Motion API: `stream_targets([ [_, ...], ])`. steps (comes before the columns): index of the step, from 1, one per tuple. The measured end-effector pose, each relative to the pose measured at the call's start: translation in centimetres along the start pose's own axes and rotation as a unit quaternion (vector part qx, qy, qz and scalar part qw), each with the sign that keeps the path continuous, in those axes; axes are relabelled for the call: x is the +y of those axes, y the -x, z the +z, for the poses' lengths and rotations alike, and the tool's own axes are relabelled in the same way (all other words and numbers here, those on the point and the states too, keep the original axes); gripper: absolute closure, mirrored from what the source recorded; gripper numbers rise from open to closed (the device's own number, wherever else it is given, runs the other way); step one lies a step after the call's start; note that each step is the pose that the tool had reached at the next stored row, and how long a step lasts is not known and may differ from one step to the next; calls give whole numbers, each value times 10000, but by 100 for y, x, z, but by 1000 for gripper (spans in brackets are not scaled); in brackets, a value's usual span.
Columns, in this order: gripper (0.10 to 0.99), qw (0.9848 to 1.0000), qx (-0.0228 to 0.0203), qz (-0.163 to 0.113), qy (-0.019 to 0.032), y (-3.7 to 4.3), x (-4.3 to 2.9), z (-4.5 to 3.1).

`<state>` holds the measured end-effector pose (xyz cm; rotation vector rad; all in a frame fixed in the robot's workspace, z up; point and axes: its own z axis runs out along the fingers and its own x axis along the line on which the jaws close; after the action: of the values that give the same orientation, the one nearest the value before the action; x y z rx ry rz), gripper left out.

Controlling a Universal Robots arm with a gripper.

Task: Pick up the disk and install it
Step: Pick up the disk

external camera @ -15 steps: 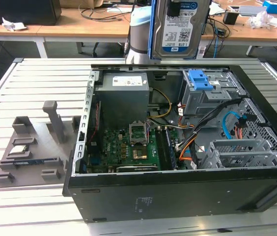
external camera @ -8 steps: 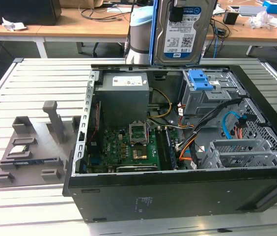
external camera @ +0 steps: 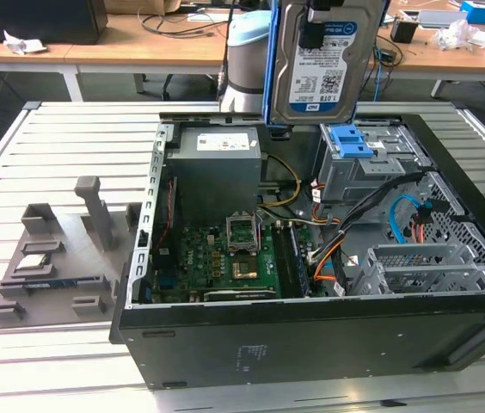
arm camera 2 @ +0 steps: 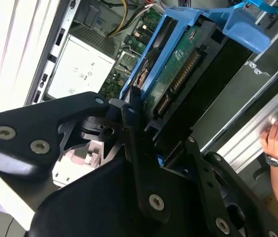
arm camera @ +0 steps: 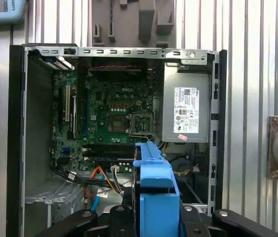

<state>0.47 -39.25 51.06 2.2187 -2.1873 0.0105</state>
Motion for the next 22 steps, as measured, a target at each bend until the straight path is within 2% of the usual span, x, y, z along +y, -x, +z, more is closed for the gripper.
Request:
stream_targets([
  [22,725,10000,0,0,0,-328,4,45],
])
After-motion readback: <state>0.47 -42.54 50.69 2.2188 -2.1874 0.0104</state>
